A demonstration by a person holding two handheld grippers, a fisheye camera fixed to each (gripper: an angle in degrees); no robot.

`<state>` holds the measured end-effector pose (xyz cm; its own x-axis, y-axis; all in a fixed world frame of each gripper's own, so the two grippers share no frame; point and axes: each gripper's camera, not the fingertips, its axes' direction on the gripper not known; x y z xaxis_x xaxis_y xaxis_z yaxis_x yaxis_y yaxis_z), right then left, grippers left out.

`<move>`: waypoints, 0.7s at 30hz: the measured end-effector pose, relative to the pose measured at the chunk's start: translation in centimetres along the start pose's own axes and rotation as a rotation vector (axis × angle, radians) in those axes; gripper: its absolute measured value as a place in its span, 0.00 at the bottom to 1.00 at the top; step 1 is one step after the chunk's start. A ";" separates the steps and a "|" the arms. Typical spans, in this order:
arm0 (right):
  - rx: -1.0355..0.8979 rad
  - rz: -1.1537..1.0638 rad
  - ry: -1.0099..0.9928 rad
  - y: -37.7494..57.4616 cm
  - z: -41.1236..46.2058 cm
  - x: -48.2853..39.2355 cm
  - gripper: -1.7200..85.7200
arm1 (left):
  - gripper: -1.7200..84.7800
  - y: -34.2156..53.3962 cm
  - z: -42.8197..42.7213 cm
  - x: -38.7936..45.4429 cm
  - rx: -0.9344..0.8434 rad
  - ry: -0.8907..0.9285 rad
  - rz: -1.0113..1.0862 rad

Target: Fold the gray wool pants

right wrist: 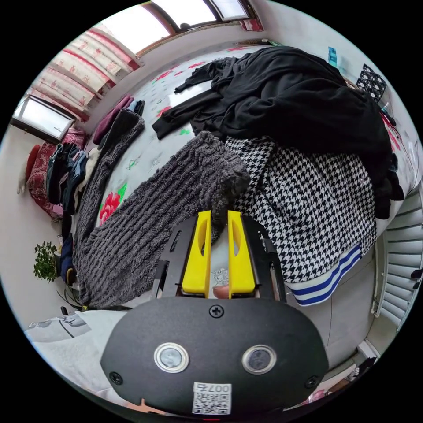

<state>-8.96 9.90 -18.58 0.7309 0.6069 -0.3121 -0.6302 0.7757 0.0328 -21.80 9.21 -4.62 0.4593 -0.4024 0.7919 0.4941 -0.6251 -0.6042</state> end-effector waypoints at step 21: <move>0.107 -0.443 -0.176 -11.7 8.7 -29.4 0.12 | 0.14 -17.7 -3.2 9.5 0.304 -0.191 0.114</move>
<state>-20.82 -15.49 -1.53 0.9617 0.2275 -0.1527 -0.2250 0.9738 0.0337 -28.51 14.34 13.91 0.6394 -0.3077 0.7046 0.6153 -0.3448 -0.7089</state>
